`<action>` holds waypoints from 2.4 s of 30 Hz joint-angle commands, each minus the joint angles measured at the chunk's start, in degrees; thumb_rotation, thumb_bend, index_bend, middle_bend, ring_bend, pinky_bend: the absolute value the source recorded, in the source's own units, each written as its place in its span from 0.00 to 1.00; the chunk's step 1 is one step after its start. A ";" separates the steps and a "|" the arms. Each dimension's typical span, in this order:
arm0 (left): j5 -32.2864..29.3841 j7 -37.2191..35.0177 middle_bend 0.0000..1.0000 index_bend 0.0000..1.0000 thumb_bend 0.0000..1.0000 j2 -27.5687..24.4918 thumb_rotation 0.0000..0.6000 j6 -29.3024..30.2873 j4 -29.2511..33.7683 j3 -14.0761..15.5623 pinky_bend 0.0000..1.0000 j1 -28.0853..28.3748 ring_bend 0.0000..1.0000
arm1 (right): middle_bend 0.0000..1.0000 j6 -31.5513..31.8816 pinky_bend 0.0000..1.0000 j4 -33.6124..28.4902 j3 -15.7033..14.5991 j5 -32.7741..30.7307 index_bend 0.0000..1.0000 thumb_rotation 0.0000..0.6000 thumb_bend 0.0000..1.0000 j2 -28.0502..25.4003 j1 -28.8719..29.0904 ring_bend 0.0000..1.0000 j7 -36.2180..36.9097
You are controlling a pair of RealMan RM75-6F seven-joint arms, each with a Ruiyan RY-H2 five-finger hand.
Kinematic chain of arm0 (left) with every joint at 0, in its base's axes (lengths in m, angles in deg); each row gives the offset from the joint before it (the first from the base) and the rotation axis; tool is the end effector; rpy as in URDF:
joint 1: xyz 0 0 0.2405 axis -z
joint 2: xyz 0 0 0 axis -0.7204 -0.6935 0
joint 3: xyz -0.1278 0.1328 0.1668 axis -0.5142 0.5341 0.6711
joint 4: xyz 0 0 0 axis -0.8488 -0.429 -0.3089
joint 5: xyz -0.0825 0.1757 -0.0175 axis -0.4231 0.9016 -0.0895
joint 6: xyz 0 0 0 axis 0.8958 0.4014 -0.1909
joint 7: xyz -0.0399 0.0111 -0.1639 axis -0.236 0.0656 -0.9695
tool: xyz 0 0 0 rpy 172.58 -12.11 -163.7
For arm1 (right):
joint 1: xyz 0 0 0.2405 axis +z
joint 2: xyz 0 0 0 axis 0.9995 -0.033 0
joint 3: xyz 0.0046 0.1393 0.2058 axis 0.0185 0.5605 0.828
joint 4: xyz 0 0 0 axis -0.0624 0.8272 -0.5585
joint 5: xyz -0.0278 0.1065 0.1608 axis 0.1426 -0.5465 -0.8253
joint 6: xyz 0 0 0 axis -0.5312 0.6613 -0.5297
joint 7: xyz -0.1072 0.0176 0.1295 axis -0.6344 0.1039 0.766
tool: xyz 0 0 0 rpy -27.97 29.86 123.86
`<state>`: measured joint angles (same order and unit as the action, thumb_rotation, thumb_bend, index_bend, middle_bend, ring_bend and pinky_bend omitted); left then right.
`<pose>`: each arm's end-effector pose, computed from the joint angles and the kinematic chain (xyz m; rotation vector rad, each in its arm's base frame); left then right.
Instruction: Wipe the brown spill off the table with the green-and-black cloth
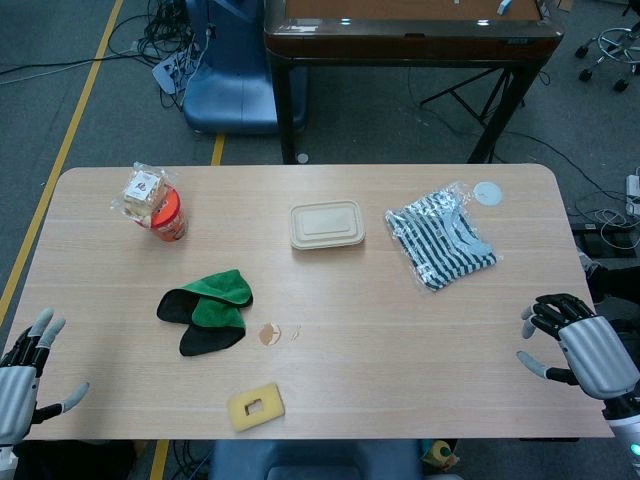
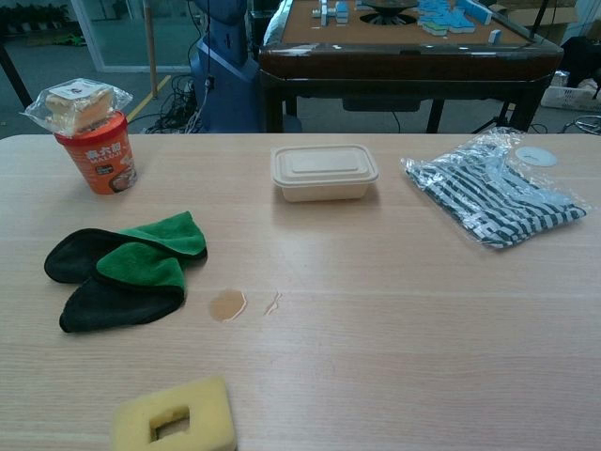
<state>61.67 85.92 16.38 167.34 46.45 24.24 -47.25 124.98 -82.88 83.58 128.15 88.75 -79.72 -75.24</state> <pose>-0.2866 0.1644 0.1690 -1.3503 -0.8940 -0.9251 -0.2681 -0.2031 0.1940 1.6490 -0.8340 1.0131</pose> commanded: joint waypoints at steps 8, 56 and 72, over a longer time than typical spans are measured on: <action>0.91 0.17 0.02 0.09 0.17 -0.64 1.00 -2.02 -0.30 -0.39 0.27 1.97 0.09 | 0.40 1.17 0.22 -0.27 0.57 0.04 0.54 1.00 0.29 -0.68 -0.06 0.25 -0.08; -27.57 36.02 0.31 0.13 0.09 15.60 1.00 -40.80 -12.06 -6.33 0.84 38.86 0.37 | 0.40 2.27 0.22 -4.35 1.82 -1.59 0.54 1.00 0.29 -4.77 -1.56 0.25 -2.93; -27.88 32.10 0.05 0.07 0.09 21.62 1.00 -44.34 -18.93 -3.98 0.52 42.18 0.13 | 0.40 2.46 0.22 -3.93 1.85 -2.59 0.54 1.00 0.29 -4.87 -2.32 0.25 -2.72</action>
<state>33.82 117.90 37.52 123.20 28.04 19.91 -5.39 127.45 -86.81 85.42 125.57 83.88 -82.04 -77.96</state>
